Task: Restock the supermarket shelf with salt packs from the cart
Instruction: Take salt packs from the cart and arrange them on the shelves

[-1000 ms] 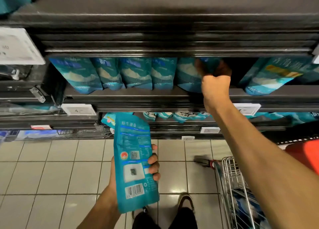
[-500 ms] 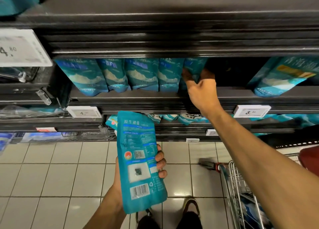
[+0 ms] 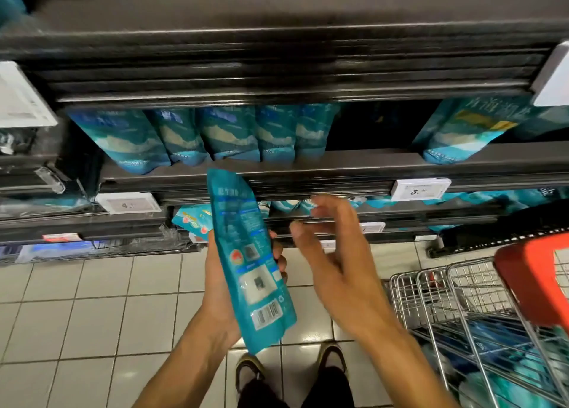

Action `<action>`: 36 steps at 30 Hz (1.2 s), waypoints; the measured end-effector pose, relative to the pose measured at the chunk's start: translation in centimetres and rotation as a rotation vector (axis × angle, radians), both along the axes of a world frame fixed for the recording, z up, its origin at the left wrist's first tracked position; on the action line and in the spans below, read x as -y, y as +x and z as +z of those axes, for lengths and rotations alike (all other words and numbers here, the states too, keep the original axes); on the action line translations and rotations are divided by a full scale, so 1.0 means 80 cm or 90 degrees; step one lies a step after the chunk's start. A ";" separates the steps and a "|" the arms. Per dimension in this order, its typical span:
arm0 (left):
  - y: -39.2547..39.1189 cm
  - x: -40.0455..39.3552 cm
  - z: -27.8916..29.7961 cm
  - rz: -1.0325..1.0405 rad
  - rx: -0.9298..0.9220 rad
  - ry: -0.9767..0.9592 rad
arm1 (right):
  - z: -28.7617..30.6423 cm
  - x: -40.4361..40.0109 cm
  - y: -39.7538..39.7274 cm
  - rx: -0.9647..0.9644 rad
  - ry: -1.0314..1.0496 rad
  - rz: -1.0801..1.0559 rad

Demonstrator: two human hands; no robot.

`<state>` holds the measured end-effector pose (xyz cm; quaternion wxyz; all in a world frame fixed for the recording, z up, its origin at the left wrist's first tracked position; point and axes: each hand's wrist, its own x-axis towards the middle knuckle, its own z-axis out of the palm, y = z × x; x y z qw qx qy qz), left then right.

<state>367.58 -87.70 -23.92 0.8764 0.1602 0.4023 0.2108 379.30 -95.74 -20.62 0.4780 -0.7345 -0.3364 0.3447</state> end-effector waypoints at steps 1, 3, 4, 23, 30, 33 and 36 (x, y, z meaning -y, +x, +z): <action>0.007 0.000 0.004 -0.005 -0.035 0.015 | 0.006 0.013 -0.018 -0.069 -0.075 0.069; 0.023 0.001 0.005 -0.021 -0.146 0.063 | 0.006 0.027 -0.041 -0.085 -0.157 0.156; 0.032 0.003 0.007 -0.030 -0.203 0.101 | 0.007 0.029 -0.044 -0.086 -0.162 0.163; 0.074 0.022 0.040 -0.126 -0.217 0.323 | -0.009 0.064 0.047 -0.419 0.079 -0.186; 0.053 0.001 0.025 -0.024 -0.305 0.307 | -0.001 0.018 0.113 -0.251 0.201 -0.354; 0.039 0.012 0.014 -0.018 -0.317 0.286 | -0.011 -0.022 0.132 -0.205 0.230 -0.398; 0.028 0.024 0.005 -0.025 -0.322 0.261 | -0.017 -0.060 0.149 -0.115 0.229 -0.409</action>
